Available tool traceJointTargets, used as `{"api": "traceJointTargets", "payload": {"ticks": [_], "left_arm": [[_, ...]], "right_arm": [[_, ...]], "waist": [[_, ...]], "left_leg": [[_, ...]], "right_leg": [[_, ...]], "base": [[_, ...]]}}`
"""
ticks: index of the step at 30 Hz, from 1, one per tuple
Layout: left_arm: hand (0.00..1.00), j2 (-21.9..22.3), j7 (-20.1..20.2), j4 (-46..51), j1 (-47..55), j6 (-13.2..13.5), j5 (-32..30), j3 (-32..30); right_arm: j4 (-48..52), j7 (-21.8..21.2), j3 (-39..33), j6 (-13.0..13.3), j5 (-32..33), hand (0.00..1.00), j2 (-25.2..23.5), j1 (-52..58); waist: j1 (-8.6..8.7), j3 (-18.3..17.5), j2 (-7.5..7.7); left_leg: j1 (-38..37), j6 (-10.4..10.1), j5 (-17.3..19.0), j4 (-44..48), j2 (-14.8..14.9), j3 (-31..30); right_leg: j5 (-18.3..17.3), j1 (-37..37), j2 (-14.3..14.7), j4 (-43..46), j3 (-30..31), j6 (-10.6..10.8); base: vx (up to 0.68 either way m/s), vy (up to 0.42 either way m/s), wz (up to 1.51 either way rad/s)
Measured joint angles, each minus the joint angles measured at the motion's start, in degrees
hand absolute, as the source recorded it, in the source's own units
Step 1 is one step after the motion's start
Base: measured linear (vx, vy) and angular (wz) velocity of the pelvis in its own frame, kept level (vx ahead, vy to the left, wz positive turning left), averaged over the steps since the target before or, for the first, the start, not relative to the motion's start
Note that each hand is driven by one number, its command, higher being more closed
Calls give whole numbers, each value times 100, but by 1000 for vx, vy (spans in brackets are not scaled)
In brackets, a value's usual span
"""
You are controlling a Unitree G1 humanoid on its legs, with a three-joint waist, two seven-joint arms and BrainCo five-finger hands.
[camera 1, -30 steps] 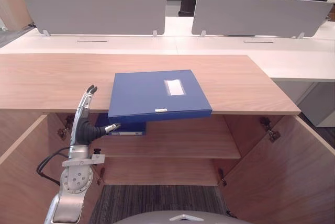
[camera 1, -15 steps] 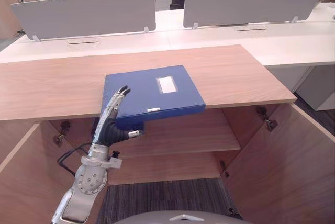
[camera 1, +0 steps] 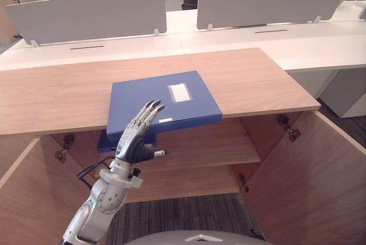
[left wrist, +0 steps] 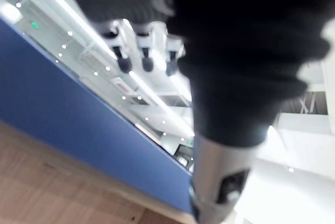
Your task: Walk over to the cabinet, pick up the folder, carry it to the office cabinet, place the folder inside the office cabinet, then close the office cabinet door
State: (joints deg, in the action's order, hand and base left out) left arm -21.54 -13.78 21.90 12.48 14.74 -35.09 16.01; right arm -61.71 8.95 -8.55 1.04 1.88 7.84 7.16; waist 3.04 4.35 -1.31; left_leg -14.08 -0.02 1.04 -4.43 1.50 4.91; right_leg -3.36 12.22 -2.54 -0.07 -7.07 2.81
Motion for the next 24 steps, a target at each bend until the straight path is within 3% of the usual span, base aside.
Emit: {"api": "traceJointTargets", "payload": {"ticks": [9, 24], "left_arm": [[0, 10, -200, -58, 2, -198, -770, -13], [0, 136, -445, -294, 20, -486, -1224, -539]], "right_arm": [[-1, 2, -78, 0, 1, 0, -13, 2], [-2, -7, -179, -3, 12, 0, -36, 64]], "waist": [[25, -9, -7], [21, -125, -2]], "left_leg": [[39, 0, 0, -3, 0, 26], [84, 1, -1, -6, 4, 35]], "right_leg": [[74, 2, 16, -83, 19, -6], [109, -21, 40, -137, 22, -7]], "base": [[-8, -3, 0], [-18, -11, 0]]}}
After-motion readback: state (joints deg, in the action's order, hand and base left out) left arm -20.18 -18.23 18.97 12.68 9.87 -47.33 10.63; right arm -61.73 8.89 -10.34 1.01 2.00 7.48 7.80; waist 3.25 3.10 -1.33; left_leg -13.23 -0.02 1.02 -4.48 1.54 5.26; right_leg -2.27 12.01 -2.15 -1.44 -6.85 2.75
